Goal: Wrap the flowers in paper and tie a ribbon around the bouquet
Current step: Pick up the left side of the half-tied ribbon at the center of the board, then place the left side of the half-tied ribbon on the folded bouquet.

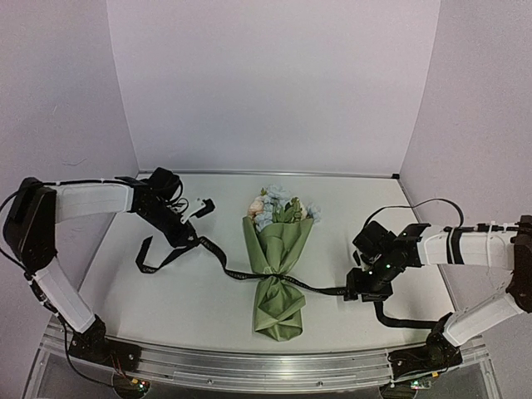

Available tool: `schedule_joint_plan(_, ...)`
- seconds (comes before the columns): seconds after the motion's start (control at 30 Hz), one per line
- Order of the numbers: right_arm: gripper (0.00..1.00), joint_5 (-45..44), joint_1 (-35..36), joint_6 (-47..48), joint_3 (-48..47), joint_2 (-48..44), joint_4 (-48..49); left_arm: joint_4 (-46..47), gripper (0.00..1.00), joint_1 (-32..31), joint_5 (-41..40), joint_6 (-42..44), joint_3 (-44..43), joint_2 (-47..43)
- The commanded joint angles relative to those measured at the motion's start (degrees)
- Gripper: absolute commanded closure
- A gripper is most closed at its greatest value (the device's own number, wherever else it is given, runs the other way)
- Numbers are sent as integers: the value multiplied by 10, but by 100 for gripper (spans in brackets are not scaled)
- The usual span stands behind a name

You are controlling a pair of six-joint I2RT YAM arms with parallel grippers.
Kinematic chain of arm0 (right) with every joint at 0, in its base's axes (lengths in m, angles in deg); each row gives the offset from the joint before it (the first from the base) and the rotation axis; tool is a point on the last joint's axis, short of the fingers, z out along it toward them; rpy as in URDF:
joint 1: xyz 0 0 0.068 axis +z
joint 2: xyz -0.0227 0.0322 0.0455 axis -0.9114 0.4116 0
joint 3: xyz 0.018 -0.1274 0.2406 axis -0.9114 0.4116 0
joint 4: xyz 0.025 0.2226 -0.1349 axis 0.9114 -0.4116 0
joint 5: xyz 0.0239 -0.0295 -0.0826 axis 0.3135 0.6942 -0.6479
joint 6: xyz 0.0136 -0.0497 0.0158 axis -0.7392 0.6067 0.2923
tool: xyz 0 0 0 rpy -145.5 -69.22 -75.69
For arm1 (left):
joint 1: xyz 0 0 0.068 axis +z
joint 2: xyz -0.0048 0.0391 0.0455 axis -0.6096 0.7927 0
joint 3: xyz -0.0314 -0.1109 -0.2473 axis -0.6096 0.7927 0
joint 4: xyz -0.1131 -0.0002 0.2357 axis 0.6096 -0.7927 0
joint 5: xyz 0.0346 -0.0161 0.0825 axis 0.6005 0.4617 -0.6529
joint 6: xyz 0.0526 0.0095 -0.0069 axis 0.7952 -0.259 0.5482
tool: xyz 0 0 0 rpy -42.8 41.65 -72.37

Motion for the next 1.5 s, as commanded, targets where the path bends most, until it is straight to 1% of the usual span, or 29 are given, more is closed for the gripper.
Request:
schedule_joint_plan(0.0, 46, 32, -1, 34, -45, 8, 4, 48, 100, -39, 70, -45, 1, -100)
schedule_joint_plan(0.1, 45, 60, 2, 62, -71, 10, 16, 72, 100, -62, 87, -63, 11, -130)
schedule_joint_plan(0.2, 42, 74, 15, 102, -104, 14, 31, 87, 100, -83, 103, -77, 11, -142)
schedule_joint_plan(0.33, 38, 71, 52, 161, -141, 34, 101, 105, 100, -104, 117, -86, 12, -156)
schedule_joint_plan(0.4, 36, 73, 67, 177, -165, 61, 140, 117, 100, -106, 126, -89, 17, -165)
schedule_joint_plan(0.5, 35, 80, 88, 183, -198, 109, 225, 129, 100, -108, 134, -93, 27, -180)
schedule_joint_plan(0.67, 35, 63, 129, 209, -267, 203, 310, 127, 100, -108, 131, -91, 36, -196)
schedule_joint_plan(0.73, 32, 44, 146, 230, -279, 235, 368, 124, 100, -108, 130, -91, 37, -203)
schedule_joint_plan(0.83, 29, 21, 163, 251, -300, 272, 427, 121, 100, -108, 127, -88, 38, -214)
schedule_joint_plan(0.9, 28, 16, 167, 243, -311, 288, 448, 116, 100, -108, 123, -84, 38, -222)
schedule_joint_plan(1.1, 29, -7, 181, 240, -332, 311, 465, 105, 100, -108, 119, -76, 37, -232)
schedule_joint_plan(1.2, 33, -24, 182, 232, -341, 320, 466, 103, 100, -108, 117, -77, 37, -233)
schedule_joint_plan(1.3, 41, -37, 183, 225, -350, 329, 466, 102, 100, -108, 114, -77, 39, -236)
schedule_joint_plan(1.4, 56, -41, 184, 223, -352, 330, 466, 101, 100, -108, 110, -77, 44, -240)
schedule_joint_plan(1.47, 71, -42, 184, 221, -342, 321, 466, 102, 100, -108, 106, -77, 50, -240)
